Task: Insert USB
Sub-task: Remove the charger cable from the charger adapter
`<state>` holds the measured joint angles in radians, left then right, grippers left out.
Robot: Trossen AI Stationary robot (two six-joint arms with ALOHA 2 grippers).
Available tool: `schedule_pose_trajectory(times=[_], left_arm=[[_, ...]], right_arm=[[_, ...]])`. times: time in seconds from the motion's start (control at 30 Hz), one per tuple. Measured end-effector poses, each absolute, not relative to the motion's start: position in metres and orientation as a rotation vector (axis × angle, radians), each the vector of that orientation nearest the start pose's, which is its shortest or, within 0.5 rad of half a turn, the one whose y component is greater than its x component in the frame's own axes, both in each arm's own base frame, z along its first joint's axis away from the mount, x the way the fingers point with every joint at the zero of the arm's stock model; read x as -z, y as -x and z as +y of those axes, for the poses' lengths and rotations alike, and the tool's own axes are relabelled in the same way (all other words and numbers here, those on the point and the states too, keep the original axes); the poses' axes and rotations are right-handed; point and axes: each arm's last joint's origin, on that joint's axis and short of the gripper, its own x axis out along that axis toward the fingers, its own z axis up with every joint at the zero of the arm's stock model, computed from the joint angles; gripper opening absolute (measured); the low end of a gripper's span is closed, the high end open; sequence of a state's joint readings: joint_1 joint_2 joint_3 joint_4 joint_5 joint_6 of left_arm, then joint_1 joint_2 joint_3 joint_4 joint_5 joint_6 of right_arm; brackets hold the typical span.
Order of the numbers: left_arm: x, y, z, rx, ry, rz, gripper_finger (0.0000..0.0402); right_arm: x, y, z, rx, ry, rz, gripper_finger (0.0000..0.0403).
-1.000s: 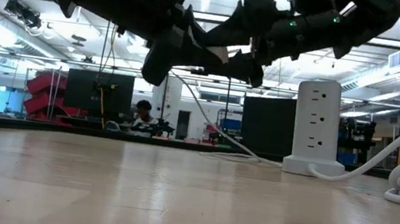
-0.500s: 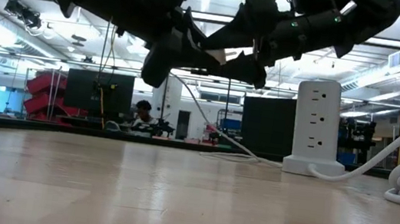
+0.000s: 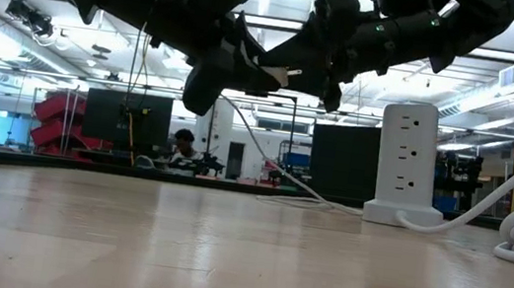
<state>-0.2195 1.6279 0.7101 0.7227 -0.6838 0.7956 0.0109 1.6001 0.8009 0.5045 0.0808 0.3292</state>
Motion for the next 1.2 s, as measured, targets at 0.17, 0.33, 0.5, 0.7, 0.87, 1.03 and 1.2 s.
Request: schedule_pose_trajectory(times=[0.17, 0.33, 0.5, 0.7, 0.87, 1.03, 1.2], left_arm=[[-0.191, -0.316, -0.052, -0.369, -0.857, 0.35, 0.0121], [-0.192, -0.317, -0.052, -0.364, -0.842, 0.34, 0.0121], [-0.192, -0.316, -0.052, -0.366, -0.846, 0.344, 0.0137], [-0.192, -0.315, -0.055, -0.436, -0.851, 0.37, 0.0202], [-0.19, -0.313, -0.06, -0.436, -0.892, 0.399, 0.0221], [-0.19, -0.31, -0.063, -0.498, -0.945, 0.442, 0.0217], [-0.189, -0.309, -0.064, -0.508, -0.957, 0.465, 0.0217]], right_arm=[[-0.206, -0.334, 0.001, 0.117, -0.31, 0.274, 0.0134], [-0.206, -0.334, 0.001, 0.113, -0.288, 0.27, 0.0145], [-0.206, -0.334, 0.001, 0.113, -0.282, 0.27, 0.0132], [-0.206, -0.334, 0.0, 0.129, -0.248, 0.267, 0.0111], [-0.206, -0.334, 0.0, 0.137, -0.249, 0.27, 0.0111], [-0.206, -0.334, 0.0, 0.136, -0.253, 0.271, 0.0111], [-0.207, -0.333, 0.001, 0.133, -0.256, 0.277, 0.0111]])
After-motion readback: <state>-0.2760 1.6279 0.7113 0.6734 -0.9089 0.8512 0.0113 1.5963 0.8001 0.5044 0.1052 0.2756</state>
